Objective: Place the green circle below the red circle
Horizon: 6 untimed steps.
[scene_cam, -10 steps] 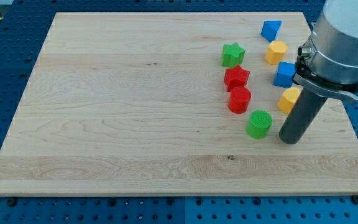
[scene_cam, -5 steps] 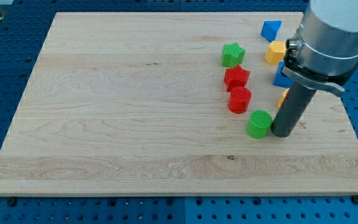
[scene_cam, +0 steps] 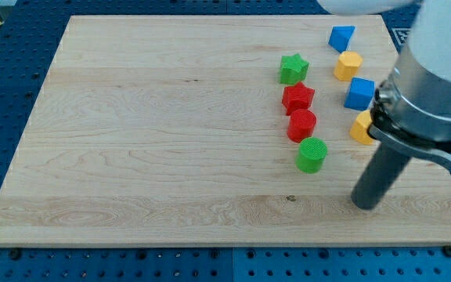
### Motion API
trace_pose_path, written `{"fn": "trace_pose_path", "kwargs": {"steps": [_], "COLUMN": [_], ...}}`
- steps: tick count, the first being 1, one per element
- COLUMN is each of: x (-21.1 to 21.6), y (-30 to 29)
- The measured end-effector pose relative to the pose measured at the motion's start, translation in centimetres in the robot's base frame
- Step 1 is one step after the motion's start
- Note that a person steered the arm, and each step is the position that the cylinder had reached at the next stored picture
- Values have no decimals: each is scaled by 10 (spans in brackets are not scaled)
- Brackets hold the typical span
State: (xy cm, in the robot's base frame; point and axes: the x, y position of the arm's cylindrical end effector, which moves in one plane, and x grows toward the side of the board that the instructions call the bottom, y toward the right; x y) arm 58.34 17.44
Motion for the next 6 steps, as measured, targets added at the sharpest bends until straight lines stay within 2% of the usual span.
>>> {"fn": "trace_pose_path", "kwargs": {"steps": [1,2,3,6], "x": [8,9,9,9], "y": [8,-48,-144,-204]}}
